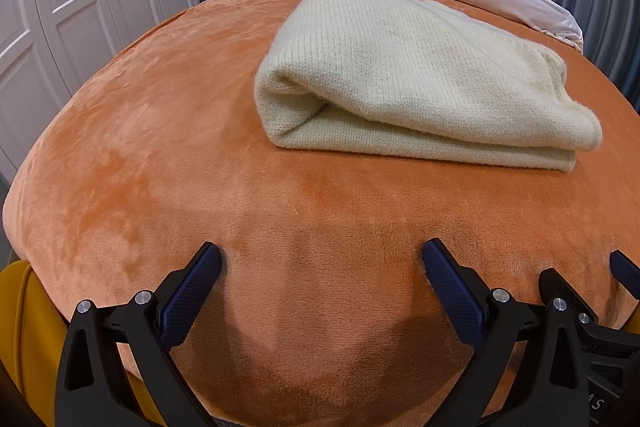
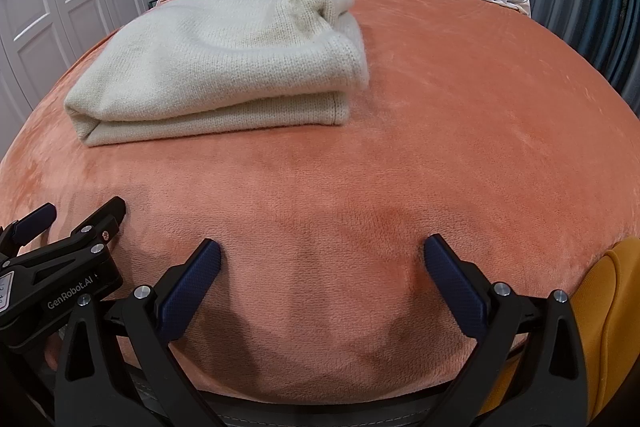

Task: Fold small clothes

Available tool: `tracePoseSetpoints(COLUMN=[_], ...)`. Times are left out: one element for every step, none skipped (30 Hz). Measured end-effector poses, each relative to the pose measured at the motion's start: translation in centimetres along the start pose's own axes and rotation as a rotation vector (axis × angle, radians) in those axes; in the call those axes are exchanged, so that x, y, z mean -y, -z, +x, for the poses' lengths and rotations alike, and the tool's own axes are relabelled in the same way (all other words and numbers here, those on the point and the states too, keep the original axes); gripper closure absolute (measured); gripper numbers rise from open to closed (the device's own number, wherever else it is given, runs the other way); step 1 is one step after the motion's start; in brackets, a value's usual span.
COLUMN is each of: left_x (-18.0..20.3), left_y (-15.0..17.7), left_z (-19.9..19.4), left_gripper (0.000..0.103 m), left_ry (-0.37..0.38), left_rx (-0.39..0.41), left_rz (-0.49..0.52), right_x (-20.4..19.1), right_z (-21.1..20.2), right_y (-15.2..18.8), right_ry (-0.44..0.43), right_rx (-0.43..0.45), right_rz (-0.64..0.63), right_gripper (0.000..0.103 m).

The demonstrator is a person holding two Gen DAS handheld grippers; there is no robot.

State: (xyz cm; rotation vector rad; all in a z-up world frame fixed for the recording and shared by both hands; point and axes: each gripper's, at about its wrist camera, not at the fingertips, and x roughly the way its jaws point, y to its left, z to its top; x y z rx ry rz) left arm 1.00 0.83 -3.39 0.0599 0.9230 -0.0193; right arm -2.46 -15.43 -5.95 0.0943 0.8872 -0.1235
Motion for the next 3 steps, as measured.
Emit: tracePoseSetpoints(left_x=[0.00,0.00,0.00], left_y=[0.01,0.01,0.01], left_z=[0.00,0.00,0.00], left_gripper=[0.005,0.005,0.005], left_ry=[0.000,0.000,0.000], left_rx=[0.000,0.000,0.000], left_rz=[0.000,0.000,0.000], right_x=[0.04,0.03,0.03], right_z=[0.01,0.01,0.01], right_y=[0.02,0.02,0.02], right_ry=[0.000,0.000,0.000], right_rx=[0.000,0.000,0.000], right_rz=[0.000,0.000,0.000], right_gripper=[0.005,0.005,0.005])
